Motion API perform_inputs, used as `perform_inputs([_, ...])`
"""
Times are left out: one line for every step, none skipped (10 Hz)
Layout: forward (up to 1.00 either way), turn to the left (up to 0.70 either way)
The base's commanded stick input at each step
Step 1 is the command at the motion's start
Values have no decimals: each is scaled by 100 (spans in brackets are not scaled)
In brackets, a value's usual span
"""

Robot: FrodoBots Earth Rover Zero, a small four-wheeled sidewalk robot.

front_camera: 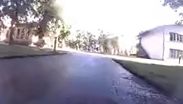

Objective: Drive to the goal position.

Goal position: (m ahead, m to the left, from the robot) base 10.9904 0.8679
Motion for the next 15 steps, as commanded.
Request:
perform_inputs([50,0])
perform_inputs([50,-25])
perform_inputs([50,-39])
perform_inputs([50,-50])
perform_inputs([50,-50])
perform_inputs([50,-44])
perform_inputs([50,-22])
perform_inputs([50,0])
perform_inputs([50,0])
perform_inputs([50,0])
perform_inputs([50,0])
perform_inputs([50,0])
perform_inputs([50,0])
perform_inputs([50,0])
perform_inputs([50,0])
